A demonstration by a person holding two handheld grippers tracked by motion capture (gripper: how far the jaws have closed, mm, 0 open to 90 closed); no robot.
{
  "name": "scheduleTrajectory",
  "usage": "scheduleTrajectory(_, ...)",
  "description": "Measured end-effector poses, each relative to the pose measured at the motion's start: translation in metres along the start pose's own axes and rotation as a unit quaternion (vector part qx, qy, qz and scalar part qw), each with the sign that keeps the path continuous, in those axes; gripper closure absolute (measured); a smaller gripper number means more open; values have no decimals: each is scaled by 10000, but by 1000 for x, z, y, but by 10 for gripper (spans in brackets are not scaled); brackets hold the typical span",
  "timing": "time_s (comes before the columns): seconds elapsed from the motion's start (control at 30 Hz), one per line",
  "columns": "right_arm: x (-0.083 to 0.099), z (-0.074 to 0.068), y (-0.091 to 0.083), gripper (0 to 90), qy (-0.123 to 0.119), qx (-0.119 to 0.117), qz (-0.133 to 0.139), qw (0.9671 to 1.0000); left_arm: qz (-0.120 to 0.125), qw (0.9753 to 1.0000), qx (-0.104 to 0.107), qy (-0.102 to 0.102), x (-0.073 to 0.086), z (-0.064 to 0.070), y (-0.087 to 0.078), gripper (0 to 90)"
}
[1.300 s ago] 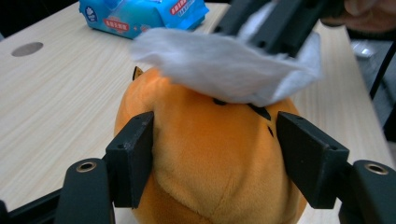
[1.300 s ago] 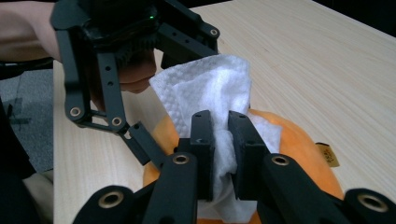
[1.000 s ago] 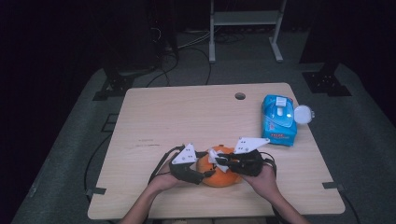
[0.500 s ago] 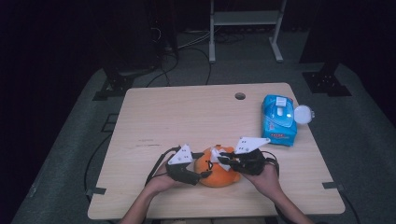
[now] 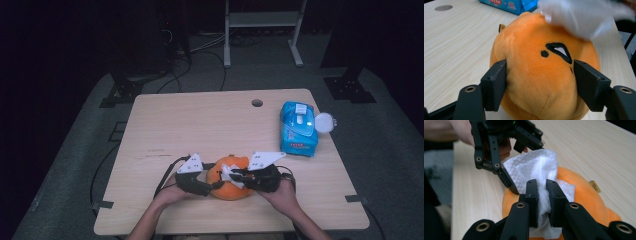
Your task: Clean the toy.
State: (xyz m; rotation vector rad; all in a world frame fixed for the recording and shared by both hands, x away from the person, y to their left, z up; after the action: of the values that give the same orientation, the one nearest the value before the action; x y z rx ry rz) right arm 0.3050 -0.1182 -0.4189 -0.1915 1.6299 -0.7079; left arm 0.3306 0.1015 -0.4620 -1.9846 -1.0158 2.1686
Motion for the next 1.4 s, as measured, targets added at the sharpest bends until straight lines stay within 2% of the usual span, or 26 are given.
scheduleTrajectory(0.03,-1,0,2,796,-24,14,-22,10000,-40,10000,-21,36,1,-1,-1,310)
scheduleTrajectory(0.07,-1,3,2,798,23,-18,10,10000,-47,10000,3,-33,2,-2,-3,313)
scheduleTrajectory(0.17,5,14,-5,799,236,39,100,9997,-50,10000,32,-42,2,-4,-3,317)
scheduleTrajectory(0.2,5,14,-5,799,236,39,100,9997,-50,10000,32,-42,2,-4,-3,317)
scheduleTrajectory(0.23,11,23,-12,799,454,145,140,9988,-55,10000,39,-44,2,-4,-3,317)
scheduleTrajectory(0.33,20,34,-23,798,669,375,105,9970,-57,10000,63,-29,4,-5,-4,316)
scheduleTrajectory(0.4,26,38,-26,797,863,331,115,9957,-47,10000,69,-37,4,-5,-4,294)
scheduleTrajectory(0.43,26,38,-26,797,863,331,115,9957,-41,9999,85,-57,3,-5,-4,294)
scheduleTrajectory(0.47,27,38,-26,797,879,294,144,9956,-32,9999,116,-85,0,-4,-4,255)
scheduleTrajectory(0.53,26,33,-22,797,749,341,55,9966,17,9996,119,-257,-6,-5,-5,161)
scheduleTrajectory(0.57,24,30,-19,797,656,379,40,9971,162,9992,49,-360,-10,-4,-5,144)
scheduleTrajectory(0.63,22,29,-17,796,638,351,100,9973,183,9993,11,-333,-12,-2,-2,162)
scheduleTrajectory(0.67,21,27,-16,796,607,356,112,9975,159,9996,-15,-230,-12,0,-1,183)
scheduleTrajectory(0.7,21,27,-16,796,607,356,112,9975,159,9996,-15,-230,-12,0,-1,219)
scheduleTrajectory(0.73,19,25,-16,796,581,350,141,9976,119,9998,-53,-152,-10,-1,0,219)
scheduleTrajectory(0.8,16,19,-17,795,471,215,245,9984,33,9999,-71,-144,-7,-4,-3,272)
scheduleTrajectory(0.87,15,18,-18,796,456,164,290,9984,23,9998,-102,-156,-6,-6,-4,282)
scheduleTrajectory(0.9,14,16,-18,796,433,1,329,9985,23,9995,-69,-295,-2,-11,-7,288)
scheduleTrajectory(1.0,16,17,-18,796,438,12,298,9986,56,9994,-2,-341,1,-13,-8,297)
scheduleTrajectory(1.03,17,18,-18,796,470,-7,301,9984,68,9995,5,-324,1,-13,-9,297)
scheduleTrajectory(1.07,21,24,-20,796,643,-40,287,9975,59,9996,-5,-291,1,-12,-9,302)
scheduleTrajectory(1.2,26,30,-23,795,753,51,230,9969,58,9996,-3,-288,1,-12,-9,304)
scheduleTrajectory(1.27,30,34,-24,792,894,42,252,9957,68,9996,25,-264,1,-12,-8,311)
scheduleTrajectory(1.33,31,37,-24,792,974,44,266,9949,62,9999,51,-141,-1,-8,-7,318)
scheduleTrajectory(1.37,29,39,-22,792,977,119,264,9948,86,9998,111,126,-3,-1,-5,324)
scheduleTrajectory(1.4,28,41,-22,792,977,167,285,9947,86,9998,111,126,-3,-1,-5,328)
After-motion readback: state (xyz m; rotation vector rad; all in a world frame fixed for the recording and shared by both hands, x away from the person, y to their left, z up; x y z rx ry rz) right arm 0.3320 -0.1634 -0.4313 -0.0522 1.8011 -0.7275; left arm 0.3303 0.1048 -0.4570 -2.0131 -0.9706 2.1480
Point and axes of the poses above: each handheld gripper's, and its own axes: y roughly forward along the jaws, x roughly out of its underside, z roughly to its right, the point moved 2 cm from there along y, roughly forward along the jaws, and after that the axes turned 6 degrees about -x, right-handed, at the moved point
